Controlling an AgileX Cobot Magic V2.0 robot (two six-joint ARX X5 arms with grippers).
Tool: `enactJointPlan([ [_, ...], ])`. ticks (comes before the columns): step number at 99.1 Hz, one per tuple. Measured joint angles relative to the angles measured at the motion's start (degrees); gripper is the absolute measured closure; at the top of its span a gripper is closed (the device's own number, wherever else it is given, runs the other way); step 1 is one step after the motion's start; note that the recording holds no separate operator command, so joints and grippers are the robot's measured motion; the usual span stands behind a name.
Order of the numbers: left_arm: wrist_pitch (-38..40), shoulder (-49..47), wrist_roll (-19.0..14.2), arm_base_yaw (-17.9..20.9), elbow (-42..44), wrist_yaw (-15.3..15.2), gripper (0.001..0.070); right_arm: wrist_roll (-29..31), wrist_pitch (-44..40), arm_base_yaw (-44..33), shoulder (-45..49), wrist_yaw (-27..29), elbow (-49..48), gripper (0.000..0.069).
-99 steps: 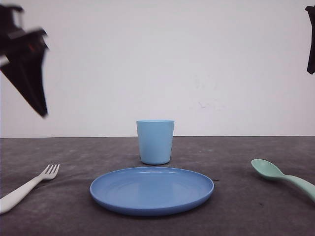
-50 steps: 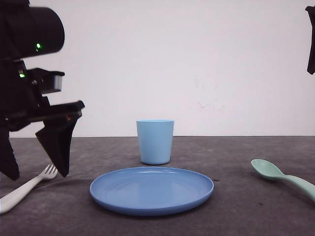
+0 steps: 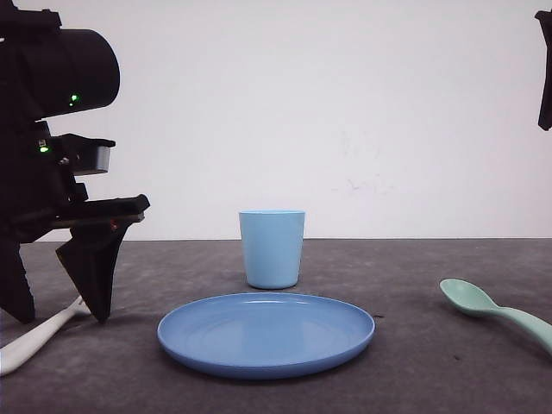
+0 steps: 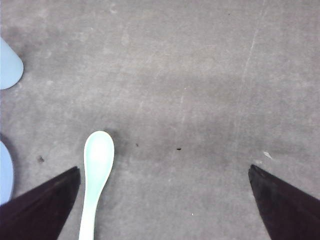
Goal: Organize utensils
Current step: 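Lower the left gripper onto the white fork and close on it, then lift the white fork with the left gripper over the blue cup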
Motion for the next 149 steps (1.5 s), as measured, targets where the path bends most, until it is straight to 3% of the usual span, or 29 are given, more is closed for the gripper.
enactJointPlan([
  [14, -0.2, 0.0, 0.0, -0.2, 0.0, 0.0, 0.0427, 0.0, 0.0, 0.0, 0.0, 0.0, 0.0, 0.0012],
  [29, -0.4, 0.0, 0.0, -0.5, 0.0, 0.0, 0.0458, 0.0, 0.0, 0.0, 0.0, 0.0, 0.0, 0.0012],
  [45, -1.2, 0.0, 0.0, -0.5, 0.0, -0.1, 0.0569, 0.0, 0.0, 0.0, 0.0, 0.0, 0.0, 0.0012],
  [67, -1.4, 0.0, 0.2, -0.7, 0.0, -0.2, 0.0661, 0.0, 0.0, 0.0, 0.0, 0.0, 0.0, 0.0012],
  [118, -1.4, 0.2, 2.0, -1.1, 1.4, -0.3, 0.067, 0.0, 0.0, 0.0, 0.0, 0.0, 0.0, 0.0012],
  [149, 4.6, 0.2, 4.0, -1.9, 8.2, -0.3, 0.067, 0.0, 0.0, 0.0, 0.0, 0.0, 0.0, 0.0012],
])
